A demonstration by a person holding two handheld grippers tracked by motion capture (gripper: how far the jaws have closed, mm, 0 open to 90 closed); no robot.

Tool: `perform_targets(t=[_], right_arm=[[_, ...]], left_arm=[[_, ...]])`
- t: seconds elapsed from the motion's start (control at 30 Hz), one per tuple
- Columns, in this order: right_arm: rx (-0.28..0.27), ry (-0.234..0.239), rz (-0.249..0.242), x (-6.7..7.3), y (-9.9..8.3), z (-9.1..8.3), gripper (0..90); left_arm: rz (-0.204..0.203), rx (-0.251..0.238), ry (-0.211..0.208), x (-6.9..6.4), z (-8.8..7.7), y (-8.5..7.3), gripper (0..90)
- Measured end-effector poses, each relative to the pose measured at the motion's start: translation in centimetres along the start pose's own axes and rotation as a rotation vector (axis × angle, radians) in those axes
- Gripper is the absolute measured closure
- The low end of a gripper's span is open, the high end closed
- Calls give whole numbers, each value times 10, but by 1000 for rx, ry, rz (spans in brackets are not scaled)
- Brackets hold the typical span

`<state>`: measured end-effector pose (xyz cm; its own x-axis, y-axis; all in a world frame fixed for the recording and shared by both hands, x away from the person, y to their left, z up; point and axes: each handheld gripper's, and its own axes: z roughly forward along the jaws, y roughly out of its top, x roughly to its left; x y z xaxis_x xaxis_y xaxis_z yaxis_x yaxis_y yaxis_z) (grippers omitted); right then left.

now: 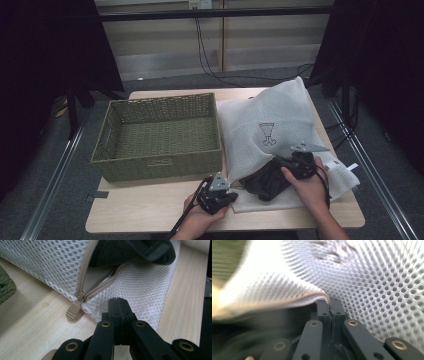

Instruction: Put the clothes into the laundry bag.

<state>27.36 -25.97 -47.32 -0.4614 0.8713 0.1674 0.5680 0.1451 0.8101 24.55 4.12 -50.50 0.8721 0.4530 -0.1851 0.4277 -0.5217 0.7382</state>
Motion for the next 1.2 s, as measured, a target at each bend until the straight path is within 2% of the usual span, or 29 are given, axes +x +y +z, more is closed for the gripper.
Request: perform_targets(t=[0.1, 0.17, 0.27, 0.33, 0.37, 0.43, 0.47, 0.5, 0.57, 0.6, 0.67, 0.7, 0.77, 0.8, 0.83, 0.87, 0.9, 0.93, 1.0, 1.1, 1.17, 1.2], right_arm=[[-52, 76, -49, 16, -3, -31, 891], [-28, 117, -82, 26, -9, -43, 892], [79, 163, -88, 32, -25, -35, 892], [163, 192, -78, 34, -34, -20, 892], [207, 188, -69, 35, -36, -12, 892], [267, 157, -86, 34, -33, 4, 891], [271, 150, -75, 31, -27, 9, 891], [276, 119, -77, 27, -22, 14, 891], [271, 58, -98, 19, -11, 26, 891], [260, 17, -73, 11, -5, 33, 891], [238, -60, -66, -2, 0, 41, 891], [209, -82, -36, -10, 1, 44, 891], [168, -89, 63, -23, 1, 47, 890], [161, -97, 66, -23, 1, 48, 890], [164, -114, 40, -18, 1, 48, 892], [168, -117, 25, -14, 1, 46, 891], [161, -95, 13, -9, 2, 42, 890], [137, -55, -5, -6, 1, 36, 889], [100, 38, -11, 2, 1, 20, 889], [67, 95, -49, 22, -5, -7, 887], [71, 128, -94, 35, -13, -19, 887], [81, 151, -97, 40, -17, -23, 887]], left_arm=[[-8, 1, 0, 1, 0, 0, 900], [-12, -1, 4, 1, 0, 0, 900], [-26, -8, 3, 0, 1, 0, 900], [-15, -5, 9, 0, 1, 0, 900], [-9, -5, 11, 0, 1, 0, 900], [-6, -2, 7, 0, 1, 1, 900], [-7, 4, 6, 0, 0, 1, 900], [-5, 7, 1, 1, 0, 1, 900], [16, 9, 12, -1, 0, 1, 900], [17, 9, 17, -2, -1, 1, 900], [20, 11, 20, -2, -1, 1, 900], [16, 5, 20, -3, 0, 0, 900], [13, -1, 7, -1, 0, 0, 900], [-1, 7, 25, -1, -1, 0, 900], [-5, -2, -5, 1, 0, 0, 900], [-14, 2, -8, 2, -1, 0, 900], [-19, 0, -9, 2, -1, 0, 900], [-16, 1, -7, 2, -1, 0, 900], [-25, -3, -9, 2, 0, 0, 900], [-42, -3, -16, 3, 0, 0, 900], [-47, -3, -12, 3, 0, 0, 900], [-46, -1, -11, 3, 0, 0, 900]])
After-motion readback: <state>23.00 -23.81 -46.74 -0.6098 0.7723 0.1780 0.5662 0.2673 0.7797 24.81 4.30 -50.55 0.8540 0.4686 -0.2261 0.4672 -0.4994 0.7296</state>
